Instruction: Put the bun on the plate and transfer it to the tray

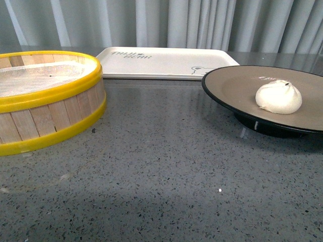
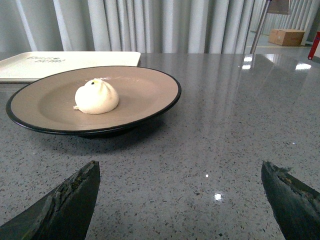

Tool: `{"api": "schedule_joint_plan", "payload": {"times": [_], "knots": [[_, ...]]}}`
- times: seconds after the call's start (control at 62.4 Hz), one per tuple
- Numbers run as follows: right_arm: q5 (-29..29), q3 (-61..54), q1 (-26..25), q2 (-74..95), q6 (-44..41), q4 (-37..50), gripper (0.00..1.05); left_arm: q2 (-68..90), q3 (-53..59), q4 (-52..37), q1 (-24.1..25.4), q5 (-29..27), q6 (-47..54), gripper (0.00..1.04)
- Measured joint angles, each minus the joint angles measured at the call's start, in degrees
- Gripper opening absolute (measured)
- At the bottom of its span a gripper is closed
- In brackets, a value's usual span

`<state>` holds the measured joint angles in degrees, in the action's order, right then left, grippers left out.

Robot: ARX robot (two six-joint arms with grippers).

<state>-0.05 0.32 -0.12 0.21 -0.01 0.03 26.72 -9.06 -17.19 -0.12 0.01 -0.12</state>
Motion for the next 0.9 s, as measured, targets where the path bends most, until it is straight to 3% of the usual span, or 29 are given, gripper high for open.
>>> {"api": "schedule_joint_plan", "payload": {"times": [0.897], "knots": [[0.0,0.0,0.0,0.0,0.0,0.0,0.96,-15.6,7.6,5.8,0.0,0.0,0.0,0.04]]}}
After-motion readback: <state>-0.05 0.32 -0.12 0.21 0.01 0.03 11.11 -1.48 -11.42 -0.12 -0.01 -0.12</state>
